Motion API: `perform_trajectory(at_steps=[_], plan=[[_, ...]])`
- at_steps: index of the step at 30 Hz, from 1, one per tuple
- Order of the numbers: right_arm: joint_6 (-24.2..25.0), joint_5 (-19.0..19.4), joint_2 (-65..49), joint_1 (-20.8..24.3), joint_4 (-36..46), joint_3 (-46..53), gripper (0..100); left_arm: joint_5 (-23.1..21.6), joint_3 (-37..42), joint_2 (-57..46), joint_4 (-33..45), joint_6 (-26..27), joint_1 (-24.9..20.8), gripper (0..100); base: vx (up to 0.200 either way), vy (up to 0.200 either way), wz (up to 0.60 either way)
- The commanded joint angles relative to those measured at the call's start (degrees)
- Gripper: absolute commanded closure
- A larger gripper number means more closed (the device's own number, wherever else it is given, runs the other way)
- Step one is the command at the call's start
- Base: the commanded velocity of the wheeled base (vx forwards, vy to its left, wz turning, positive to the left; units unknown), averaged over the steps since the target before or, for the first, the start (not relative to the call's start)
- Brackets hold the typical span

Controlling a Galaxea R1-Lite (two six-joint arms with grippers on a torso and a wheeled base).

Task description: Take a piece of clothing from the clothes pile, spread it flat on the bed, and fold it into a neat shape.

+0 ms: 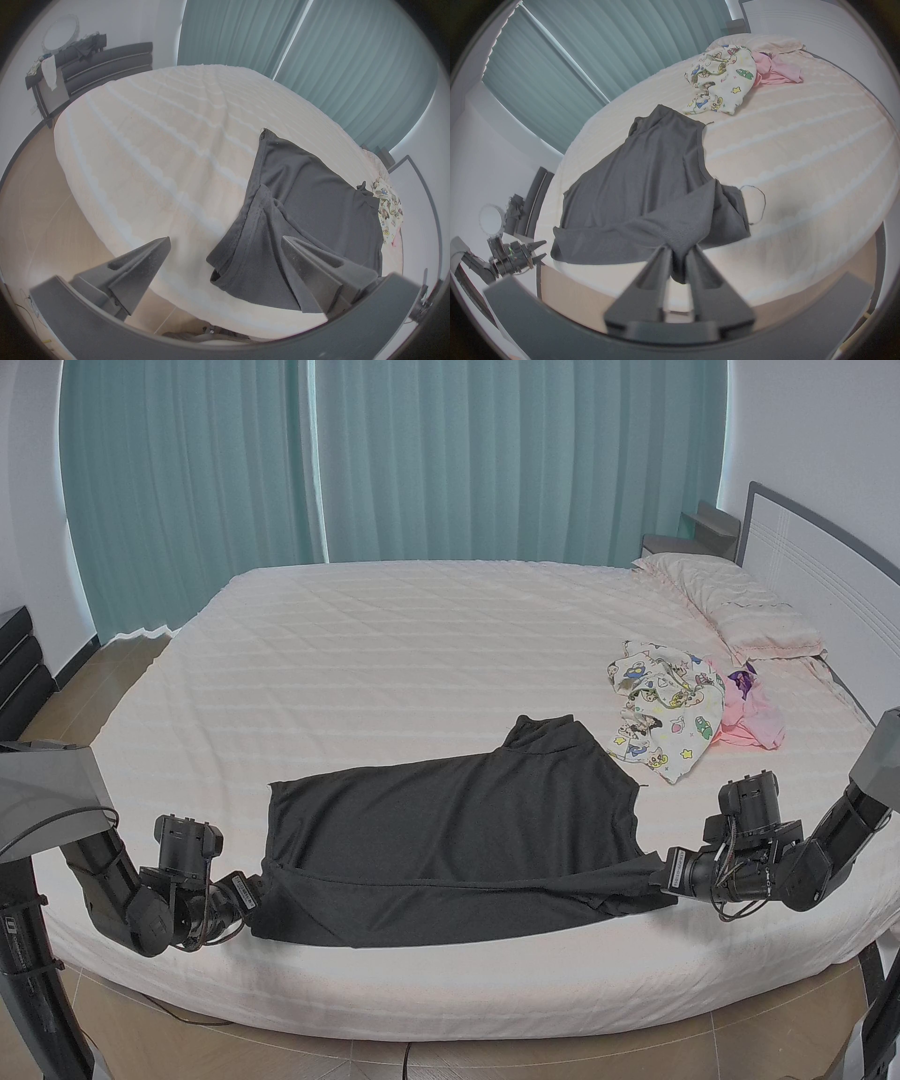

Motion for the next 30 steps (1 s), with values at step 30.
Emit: perform_trajectory(at_steps=[30], plan=[[6.60,1.54,-0.49,-4.99,-20.35,15.00,0,-6.75,7.17,-4.57,-7.06,-3.88,-0.32,0,0.067,0.000,0.00]])
